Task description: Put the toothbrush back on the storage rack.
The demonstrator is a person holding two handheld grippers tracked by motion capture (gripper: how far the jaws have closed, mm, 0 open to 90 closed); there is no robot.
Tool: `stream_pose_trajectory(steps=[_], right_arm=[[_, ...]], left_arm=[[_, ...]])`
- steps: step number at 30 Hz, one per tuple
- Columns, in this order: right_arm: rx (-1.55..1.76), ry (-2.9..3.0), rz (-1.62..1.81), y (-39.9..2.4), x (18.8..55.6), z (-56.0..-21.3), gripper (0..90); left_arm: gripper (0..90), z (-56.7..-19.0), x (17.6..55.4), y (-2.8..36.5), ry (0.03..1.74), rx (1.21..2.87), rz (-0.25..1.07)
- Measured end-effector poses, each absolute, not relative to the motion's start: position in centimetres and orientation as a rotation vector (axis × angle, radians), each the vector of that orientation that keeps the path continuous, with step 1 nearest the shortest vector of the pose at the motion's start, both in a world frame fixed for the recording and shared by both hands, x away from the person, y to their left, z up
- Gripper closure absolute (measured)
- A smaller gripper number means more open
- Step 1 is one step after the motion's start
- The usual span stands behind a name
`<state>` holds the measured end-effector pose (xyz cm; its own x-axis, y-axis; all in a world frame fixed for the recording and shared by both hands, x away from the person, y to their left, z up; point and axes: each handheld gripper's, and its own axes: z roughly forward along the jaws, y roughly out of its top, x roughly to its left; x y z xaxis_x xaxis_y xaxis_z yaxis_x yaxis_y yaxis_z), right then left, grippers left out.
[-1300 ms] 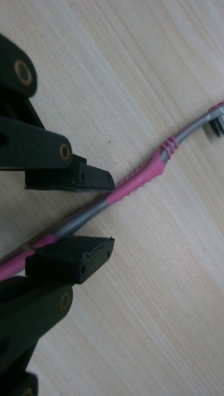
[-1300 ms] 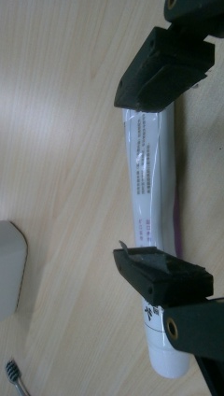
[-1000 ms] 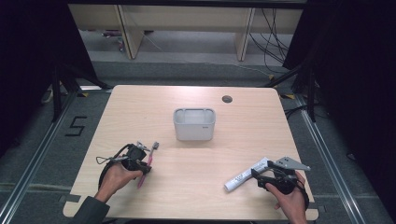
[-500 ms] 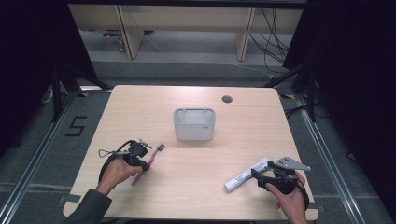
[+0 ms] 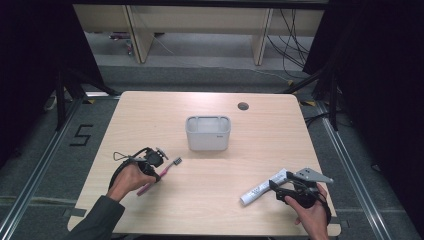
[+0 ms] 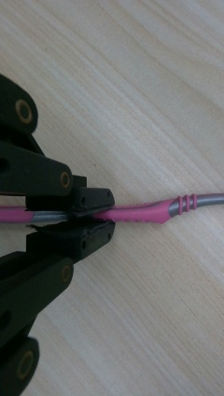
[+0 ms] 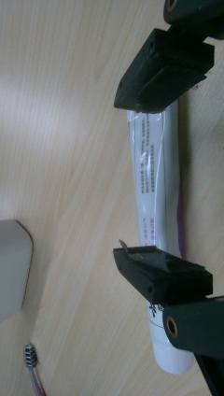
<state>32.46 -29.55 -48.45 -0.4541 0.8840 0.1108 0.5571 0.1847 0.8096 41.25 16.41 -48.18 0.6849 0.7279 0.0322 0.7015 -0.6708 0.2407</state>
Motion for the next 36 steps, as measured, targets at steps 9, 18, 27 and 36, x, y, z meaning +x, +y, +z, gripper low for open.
stream_pose_trajectory(steps=[9,18,27,36], right_arm=[[1.386,2.063,1.178,-29.3,32.3,-48.3,24.8],[1.329,2.054,1.168,-29.7,32.5,-48.4,25.1],[1.332,2.049,1.174,-29.8,32.5,-48.4,25.1],[1.395,2.049,1.181,-29.5,32.3,-48.3,25.1]], left_arm=[[82.4,-48.1,41.7,16.5,1.111,2.732,0.175],[83.4,-48.0,41.9,16.1,1.048,2.785,0.193],[83.5,-46.7,41.8,17.2,1.037,2.694,0.220],[83.4,-44.7,41.9,18.9,1.032,2.526,0.294]])
